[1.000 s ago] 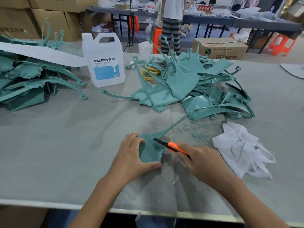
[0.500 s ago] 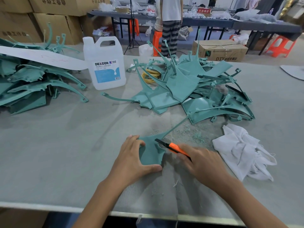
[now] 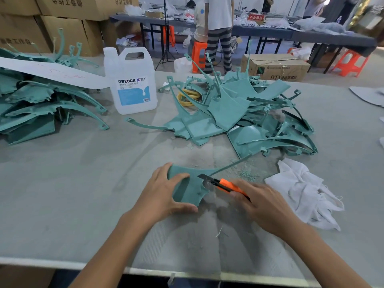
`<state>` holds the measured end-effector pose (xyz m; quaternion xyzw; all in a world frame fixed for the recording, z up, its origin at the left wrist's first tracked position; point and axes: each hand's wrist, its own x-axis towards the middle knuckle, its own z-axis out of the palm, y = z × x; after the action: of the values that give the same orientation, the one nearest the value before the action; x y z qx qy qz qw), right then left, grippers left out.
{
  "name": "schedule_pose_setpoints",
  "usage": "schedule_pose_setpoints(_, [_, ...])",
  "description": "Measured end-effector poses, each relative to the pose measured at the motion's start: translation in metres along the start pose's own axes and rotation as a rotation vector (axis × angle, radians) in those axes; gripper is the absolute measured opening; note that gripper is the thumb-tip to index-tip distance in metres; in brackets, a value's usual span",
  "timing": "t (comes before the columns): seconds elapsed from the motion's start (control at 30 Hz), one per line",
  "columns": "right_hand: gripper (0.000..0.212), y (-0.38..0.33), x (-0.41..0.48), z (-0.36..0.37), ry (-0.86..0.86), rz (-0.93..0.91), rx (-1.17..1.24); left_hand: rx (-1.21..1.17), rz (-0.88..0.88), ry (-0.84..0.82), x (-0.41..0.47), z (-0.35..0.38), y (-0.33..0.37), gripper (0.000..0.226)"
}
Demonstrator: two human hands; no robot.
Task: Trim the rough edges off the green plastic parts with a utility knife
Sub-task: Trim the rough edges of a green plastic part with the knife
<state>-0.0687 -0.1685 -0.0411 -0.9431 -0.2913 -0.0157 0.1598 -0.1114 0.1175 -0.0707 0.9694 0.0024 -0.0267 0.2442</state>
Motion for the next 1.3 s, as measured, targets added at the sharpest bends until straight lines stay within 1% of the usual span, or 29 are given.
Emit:
schedule_pose_setpoints(0.1, [0.031, 0.01, -0.001, -0.003, -0.068, -0.038, -0.069, -0.072, -0.058, -0.046, 0.001, 0.003, -0.004, 0.128])
schedule_pose_setpoints(0.17, [0.03, 0.015, 0.0, -0.005, -0.128, -0.043, -0.104, -0.064, -0.082, -0.063, 0.003, 0.004, -0.004, 0.138])
schedule_pose_setpoints(0.23, [0.031, 0.018, 0.002, -0.007, -0.171, -0.048, -0.131, -0.041, -0.093, -0.081, 0.004, 0.005, -0.005, 0.144])
schedule_pose_setpoints(0.3, [0.039, 0.02, 0.005, -0.009, -0.19, -0.065, -0.13, -0.039, -0.095, -0.099, 0.005, 0.005, -0.006, 0.146])
schedule_pose_setpoints(0.37, [0.041, 0.022, 0.008, -0.011, -0.182, -0.085, -0.127, -0.051, -0.096, -0.104, 0.005, 0.005, -0.007, 0.146])
schedule_pose_setpoints(0.47, [0.032, 0.021, 0.015, -0.012, -0.162, -0.119, -0.156, -0.061, -0.103, -0.109, 0.005, 0.004, -0.006, 0.147])
schedule_pose_setpoints(0.6, [0.028, 0.015, 0.016, -0.005, -0.132, -0.127, -0.199, -0.076, -0.115, -0.118, 0.005, 0.005, -0.006, 0.146])
schedule_pose_setpoints(0.73, [0.032, 0.014, 0.017, -0.003, -0.089, -0.128, -0.26, -0.077, -0.113, -0.109, 0.006, 0.006, -0.007, 0.138])
schedule_pose_setpoints(0.83, [0.036, 0.015, 0.021, -0.004, 0.002, -0.073, -0.252, -0.075, -0.112, -0.124, 0.005, 0.006, -0.008, 0.136])
schedule_pose_setpoints(0.9, [0.031, 0.021, 0.023, -0.006, -0.023, -0.04, -0.18, -0.069, -0.102, -0.135, 0.005, 0.006, -0.008, 0.136])
schedule_pose_setpoints(0.97, [0.025, 0.024, 0.021, -0.006, -0.122, -0.042, -0.073, -0.066, -0.086, -0.136, 0.006, 0.006, -0.009, 0.137])
schedule_pose_setpoints(1.03, [0.023, 0.025, 0.022, -0.007, -0.187, -0.031, -0.043, -0.065, -0.078, -0.131, 0.007, 0.006, -0.009, 0.134])
schedule_pose_setpoints(1.17, [0.029, 0.023, 0.027, -0.007, -0.096, 0.021, -0.156, -0.047, -0.096, -0.136, 0.005, 0.006, -0.01, 0.134])
schedule_pose_setpoints(1.3, [0.024, 0.016, 0.012, -0.007, -0.076, 0.056, -0.055, 0.043, -0.144, -0.044, 0.001, 0.011, 0.001, 0.128])
